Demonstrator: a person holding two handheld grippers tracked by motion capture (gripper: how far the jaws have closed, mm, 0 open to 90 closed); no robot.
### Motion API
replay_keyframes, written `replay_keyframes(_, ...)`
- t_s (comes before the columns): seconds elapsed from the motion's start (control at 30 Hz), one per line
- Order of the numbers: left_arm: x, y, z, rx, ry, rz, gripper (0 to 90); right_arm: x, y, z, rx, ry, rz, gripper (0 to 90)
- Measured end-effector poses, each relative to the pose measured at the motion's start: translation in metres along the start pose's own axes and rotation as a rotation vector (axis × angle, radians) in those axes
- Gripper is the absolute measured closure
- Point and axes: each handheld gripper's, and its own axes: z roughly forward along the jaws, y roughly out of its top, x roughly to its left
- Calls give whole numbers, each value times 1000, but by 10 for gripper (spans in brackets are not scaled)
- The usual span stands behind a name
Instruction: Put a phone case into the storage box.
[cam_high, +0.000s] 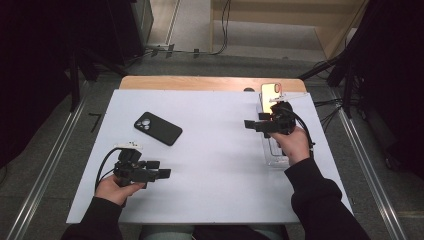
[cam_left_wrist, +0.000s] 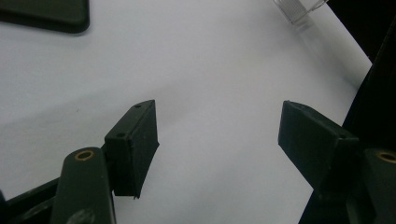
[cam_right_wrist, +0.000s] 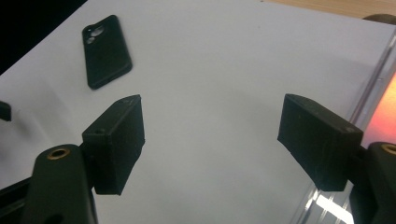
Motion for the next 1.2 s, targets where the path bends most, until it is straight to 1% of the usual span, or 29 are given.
replay_keyframes(0.1, 0, 1, 0, 1, 3, 3, 289, 5, -5, -3, -6, 25, -20, 211)
replay_keyframes(0.4, 0, 4, 1, 2, -9, 13, 289, 18, -23, -13, 11, 75, -34, 211)
replay_keyframes(0.6, 1, 5, 0, -3, -11, 6, 289, 31, -35, -16, 30, 101, -83, 216)
replay_keyframes(0.8, 2, 4, -1, -7, -11, 11, 289, 41, -48, -16, 47, 128, -118, 220)
replay_keyframes(0.97, 1, 5, -2, -9, -10, 8, 289, 46, -57, -18, 64, 160, -130, 224)
replay_keyframes(1.0, 1, 4, -2, -10, -10, 9, 289, 47, -60, -19, 67, 170, -136, 226)
replay_keyframes(1.13, -1, 4, -4, -14, -15, 22, 289, 49, -70, -22, 81, 178, -150, 227)
replay_keyframes(1.2, -3, 3, -4, -19, -19, 29, 289, 49, -76, -24, 95, 191, -161, 230)
